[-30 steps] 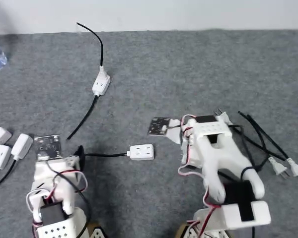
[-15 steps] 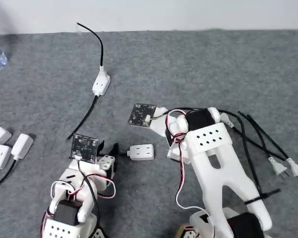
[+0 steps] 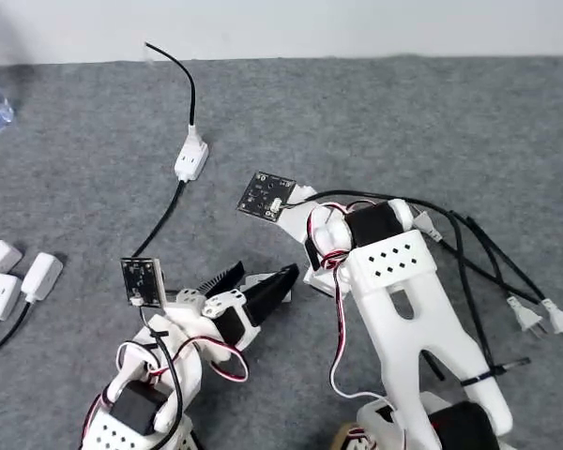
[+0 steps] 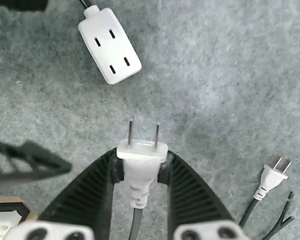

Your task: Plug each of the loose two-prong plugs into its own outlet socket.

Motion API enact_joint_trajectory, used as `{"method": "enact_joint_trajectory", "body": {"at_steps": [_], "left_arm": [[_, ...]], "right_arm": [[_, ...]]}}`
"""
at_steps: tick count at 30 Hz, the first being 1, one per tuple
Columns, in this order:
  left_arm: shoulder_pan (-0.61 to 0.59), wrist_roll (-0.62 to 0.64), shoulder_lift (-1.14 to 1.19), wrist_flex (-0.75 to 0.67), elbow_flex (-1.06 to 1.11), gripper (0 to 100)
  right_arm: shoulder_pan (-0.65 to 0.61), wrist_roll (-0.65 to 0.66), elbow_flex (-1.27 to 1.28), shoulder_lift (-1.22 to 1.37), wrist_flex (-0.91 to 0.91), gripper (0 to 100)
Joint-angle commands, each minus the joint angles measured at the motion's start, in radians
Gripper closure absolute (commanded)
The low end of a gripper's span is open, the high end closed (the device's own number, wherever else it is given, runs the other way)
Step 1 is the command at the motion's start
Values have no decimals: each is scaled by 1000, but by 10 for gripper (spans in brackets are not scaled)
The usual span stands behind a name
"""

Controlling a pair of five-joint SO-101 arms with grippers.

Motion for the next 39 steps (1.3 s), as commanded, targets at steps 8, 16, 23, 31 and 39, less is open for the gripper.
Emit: {"method": "enact_joint_trajectory", "body": {"at_steps": [8, 16, 23, 31, 39], "left_arm": [[9, 23, 0, -69, 1, 675], [8, 23, 0, -37, 1, 675], [8, 23, 0, -38, -1, 675], [8, 23, 0, -38, -4, 675], [8, 23, 0, -35, -15, 675]], "right_arm": [[-81, -57, -104, -42, -7, 991], [-119, -63, -233, -42, 127, 991], [-154, -75, -236, -67, 163, 991], [-150, -81, -232, -197, 171, 991], [-153, -89, -236, -213, 183, 991]]}}
